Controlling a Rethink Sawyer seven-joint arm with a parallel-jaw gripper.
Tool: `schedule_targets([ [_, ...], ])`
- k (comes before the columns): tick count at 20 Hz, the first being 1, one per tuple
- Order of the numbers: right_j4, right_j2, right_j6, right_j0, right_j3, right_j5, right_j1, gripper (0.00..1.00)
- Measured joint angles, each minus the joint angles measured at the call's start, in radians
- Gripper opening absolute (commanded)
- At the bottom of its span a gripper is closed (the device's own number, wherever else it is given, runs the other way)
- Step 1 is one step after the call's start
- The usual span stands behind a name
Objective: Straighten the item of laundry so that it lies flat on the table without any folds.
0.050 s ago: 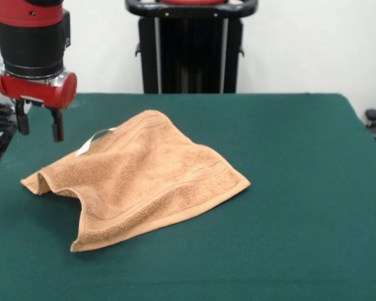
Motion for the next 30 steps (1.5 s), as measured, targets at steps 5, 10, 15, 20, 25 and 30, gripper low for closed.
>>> schedule_targets([
  [5,0.000,0.000,0.000,-0.004,0.013,0.000,-0.009,1.00],
  [10,0.000,0.000,0.000,-0.005,0.032,0.000,-0.028,1.00],
  [15,0.000,0.000,0.000,-0.005,0.046,0.000,-0.037,1.00],
  [20,0.000,0.000,0.000,-0.005,0.049,0.000,-0.042,1.00],
  [25,0.000,0.000,0.000,-0.005,0.052,0.000,-0.042,1.00],
  [30,0.000,0.000,0.000,-0.005,0.055,0.000,-0.042,1.00],
])
